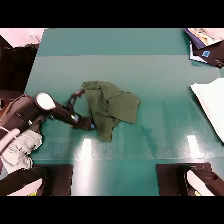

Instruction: Fold the shirts.

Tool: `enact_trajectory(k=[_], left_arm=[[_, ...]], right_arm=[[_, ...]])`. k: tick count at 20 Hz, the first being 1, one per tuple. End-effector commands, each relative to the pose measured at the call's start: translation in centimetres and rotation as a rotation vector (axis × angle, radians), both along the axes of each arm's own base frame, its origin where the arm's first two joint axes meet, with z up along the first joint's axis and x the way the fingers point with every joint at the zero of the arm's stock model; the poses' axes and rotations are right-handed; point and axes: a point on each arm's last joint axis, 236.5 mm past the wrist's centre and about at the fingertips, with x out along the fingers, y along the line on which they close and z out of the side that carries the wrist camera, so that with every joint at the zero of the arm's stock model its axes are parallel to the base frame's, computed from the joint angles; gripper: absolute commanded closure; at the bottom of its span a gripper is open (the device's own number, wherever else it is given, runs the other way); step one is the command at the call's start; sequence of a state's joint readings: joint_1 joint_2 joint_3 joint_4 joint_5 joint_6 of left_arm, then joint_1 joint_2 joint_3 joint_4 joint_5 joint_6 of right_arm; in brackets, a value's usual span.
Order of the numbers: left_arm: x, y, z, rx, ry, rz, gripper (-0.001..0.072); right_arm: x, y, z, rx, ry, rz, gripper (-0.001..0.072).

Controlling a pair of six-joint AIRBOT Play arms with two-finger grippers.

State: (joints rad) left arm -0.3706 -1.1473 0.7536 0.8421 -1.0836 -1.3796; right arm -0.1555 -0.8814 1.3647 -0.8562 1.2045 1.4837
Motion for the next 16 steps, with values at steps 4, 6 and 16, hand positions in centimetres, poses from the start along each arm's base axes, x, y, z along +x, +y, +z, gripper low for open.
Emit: enact_trajectory(k=[4,6,16], left_arm=[[-2.4,-3.8,-4.1,-0.039,-0.053,0.092,0.0115],[-1.9,-4.5,-3.9,-0.052,-0.084,0.11,0.0115],[-0.5,-5.4,-3.3,-0.072,-0.081,0.128,0.0681]], right_arm=[[0.6,-0.1,-0.8,0.003,0.023,0.001,0.0689],[0.5,-0.1,-0.8,0.003,0.023,0.002,0.0689],[0.1,2.2,-1.2,-0.006,0.034,0.067,0.0689]])
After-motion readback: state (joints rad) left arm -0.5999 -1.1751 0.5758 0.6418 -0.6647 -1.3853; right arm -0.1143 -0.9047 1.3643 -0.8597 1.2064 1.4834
